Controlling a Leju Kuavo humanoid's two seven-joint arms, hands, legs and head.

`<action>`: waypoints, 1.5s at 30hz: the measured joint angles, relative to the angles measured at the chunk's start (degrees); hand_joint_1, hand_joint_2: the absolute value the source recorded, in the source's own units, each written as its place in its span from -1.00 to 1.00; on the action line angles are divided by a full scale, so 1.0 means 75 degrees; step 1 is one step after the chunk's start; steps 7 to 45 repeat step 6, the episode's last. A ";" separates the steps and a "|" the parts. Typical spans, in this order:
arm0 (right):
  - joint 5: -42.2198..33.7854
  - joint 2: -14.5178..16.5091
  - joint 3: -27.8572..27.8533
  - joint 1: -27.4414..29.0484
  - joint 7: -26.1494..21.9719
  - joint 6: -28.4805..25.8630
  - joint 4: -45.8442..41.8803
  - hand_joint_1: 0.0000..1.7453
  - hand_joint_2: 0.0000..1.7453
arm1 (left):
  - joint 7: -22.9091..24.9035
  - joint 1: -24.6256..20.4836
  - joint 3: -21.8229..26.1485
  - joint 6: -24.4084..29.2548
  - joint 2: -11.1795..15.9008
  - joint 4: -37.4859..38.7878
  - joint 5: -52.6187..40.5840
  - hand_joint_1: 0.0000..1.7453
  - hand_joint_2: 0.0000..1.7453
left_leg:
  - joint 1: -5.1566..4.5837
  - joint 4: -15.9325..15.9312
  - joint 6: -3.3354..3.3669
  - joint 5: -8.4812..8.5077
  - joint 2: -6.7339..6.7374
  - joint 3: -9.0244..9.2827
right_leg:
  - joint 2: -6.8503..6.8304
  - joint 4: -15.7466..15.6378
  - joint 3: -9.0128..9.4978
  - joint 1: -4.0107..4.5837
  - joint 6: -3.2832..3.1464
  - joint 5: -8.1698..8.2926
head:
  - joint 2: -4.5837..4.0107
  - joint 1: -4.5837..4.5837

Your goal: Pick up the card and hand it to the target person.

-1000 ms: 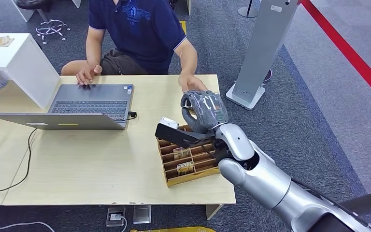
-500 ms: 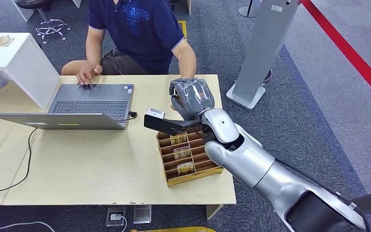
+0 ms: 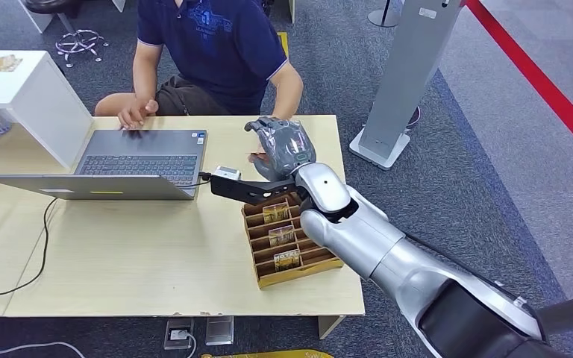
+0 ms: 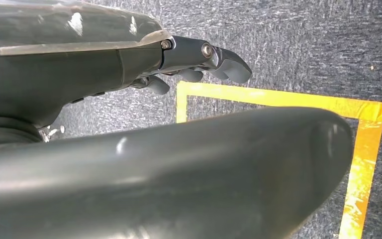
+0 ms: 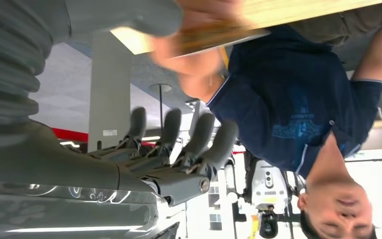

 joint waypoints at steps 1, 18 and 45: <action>-0.0007 0.0023 0.0010 -0.0004 -0.0002 -0.0011 0.0058 -1.00 1.00 | -0.0006 0.0001 0.0000 0.0003 0.0000 0.0000 0.0020 -1.00 -1.00 | 0.0000 0.0000 0.0000 0.0000 0.0000 0.0000 | 0.0000 0.0000 0.0000 0.0000 0.0000 0.0000 | 0.0000 0.0000; -0.0051 0.0076 0.0060 -0.0038 0.0014 -0.0078 0.0200 -1.00 1.00 | -0.0028 0.0004 0.0000 0.0014 0.0000 0.0000 0.0105 -1.00 -1.00 | 0.0000 0.0000 0.0000 0.0000 0.0001 0.0000 | 0.0000 0.0000 -0.0001 0.0000 0.0000 0.0000 | 0.0000 -0.0005; -0.0051 0.0076 0.0060 -0.0038 0.0014 -0.0078 0.0200 -1.00 1.00 | -0.0028 0.0004 0.0000 0.0014 0.0000 0.0000 0.0105 -1.00 -1.00 | 0.0000 0.0000 0.0000 0.0000 0.0001 0.0000 | 0.0000 0.0000 -0.0001 0.0000 0.0000 0.0000 | 0.0000 -0.0005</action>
